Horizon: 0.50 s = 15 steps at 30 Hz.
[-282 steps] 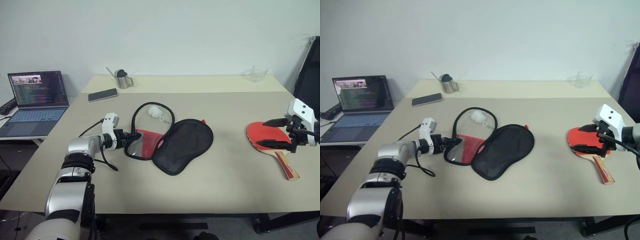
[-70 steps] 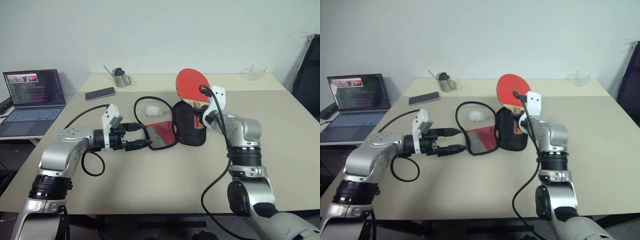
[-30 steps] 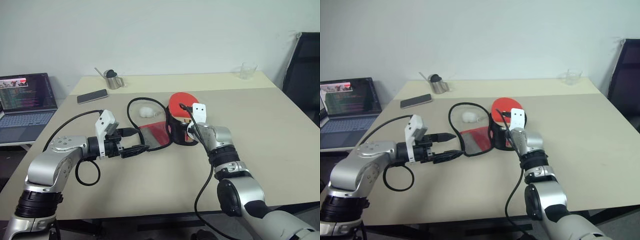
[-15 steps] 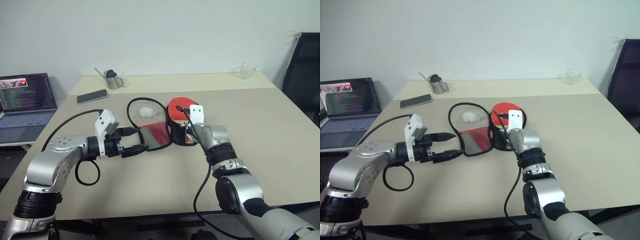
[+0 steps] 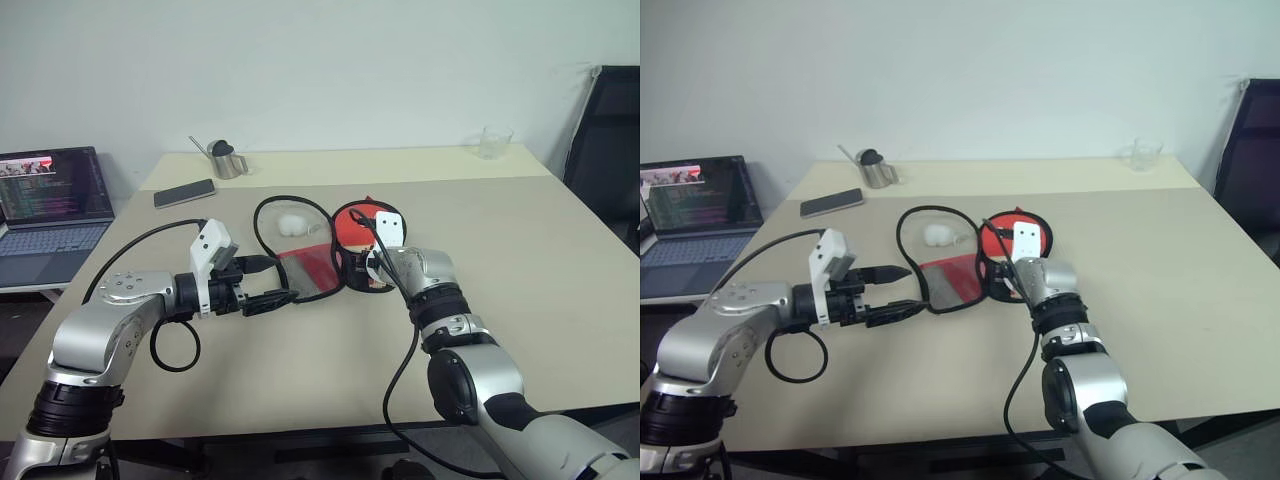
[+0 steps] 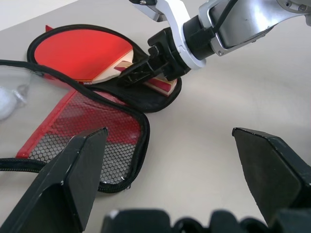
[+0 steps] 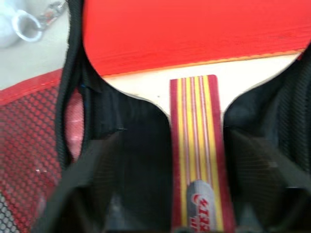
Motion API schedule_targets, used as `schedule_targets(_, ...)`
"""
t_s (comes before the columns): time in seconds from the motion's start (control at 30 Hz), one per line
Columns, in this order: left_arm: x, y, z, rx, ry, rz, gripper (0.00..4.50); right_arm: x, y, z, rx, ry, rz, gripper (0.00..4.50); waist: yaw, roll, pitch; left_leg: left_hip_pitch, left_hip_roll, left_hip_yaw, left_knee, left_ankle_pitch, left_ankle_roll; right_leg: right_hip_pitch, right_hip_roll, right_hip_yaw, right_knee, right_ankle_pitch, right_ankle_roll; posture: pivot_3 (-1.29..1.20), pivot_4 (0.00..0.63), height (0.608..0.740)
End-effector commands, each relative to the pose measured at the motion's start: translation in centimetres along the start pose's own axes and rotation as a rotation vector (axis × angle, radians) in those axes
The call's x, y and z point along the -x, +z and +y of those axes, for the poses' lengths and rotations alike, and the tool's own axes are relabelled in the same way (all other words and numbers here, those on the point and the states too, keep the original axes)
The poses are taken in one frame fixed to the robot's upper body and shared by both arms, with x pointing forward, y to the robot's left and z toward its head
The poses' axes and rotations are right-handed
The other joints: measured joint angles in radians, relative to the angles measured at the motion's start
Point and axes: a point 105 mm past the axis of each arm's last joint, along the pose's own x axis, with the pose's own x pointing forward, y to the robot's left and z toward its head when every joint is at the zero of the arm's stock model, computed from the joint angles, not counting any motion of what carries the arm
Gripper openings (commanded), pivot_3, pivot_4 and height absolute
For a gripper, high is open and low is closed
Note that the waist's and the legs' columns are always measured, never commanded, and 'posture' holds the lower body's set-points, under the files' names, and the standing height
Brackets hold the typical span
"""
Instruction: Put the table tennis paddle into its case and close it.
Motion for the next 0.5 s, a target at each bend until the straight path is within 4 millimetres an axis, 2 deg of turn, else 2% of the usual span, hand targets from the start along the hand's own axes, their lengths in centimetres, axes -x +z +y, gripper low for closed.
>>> schedule_targets(0.03,0.4,1.2,0.4,-0.055,0.033,-0.022,4.5,0.4,1.1,0.3,0.001,0.008,-0.032,4.49,0.0,0.0,0.0,0.0,0.0,0.0,0.0,0.0,0.0,0.0,0.0,0.0,0.0,0.0,0.0,0.0,0.15,0.74)
schedule_targets(0.17,0.6,1.2,2.4,-0.041,0.133,-0.026,4.5,1.4,2.9,0.6,0.006,0.063,-0.079,4.49,0.0,0.0,0.0,0.0,0.0,0.0,0.0,0.0,0.0,0.0,0.0,0.0,0.0,0.0,0.0,0.0,0.15,0.74)
schedule_targets(0.4,1.0,1.2,3.4,-0.029,0.157,-0.039,4.5,4.4,5.9,-1.4,0.067,0.084,-0.171,4.49,0.001,0.0,0.0,-0.001,0.0,0.0,0.0,0.0,0.0,-0.001,0.0,0.0,-0.001,0.0,0.0,0.0,0.15,0.74)
schedule_targets(0.5,1.8,0.7,4.7,-0.011,0.205,-0.03,4.5,6.0,7.2,-2.3,0.142,0.131,-0.249,4.49,0.002,0.0,0.0,-0.001,0.0,0.0,0.0,0.0,0.0,-0.001,0.0,0.0,-0.001,0.0,0.0,0.0,0.15,0.74)
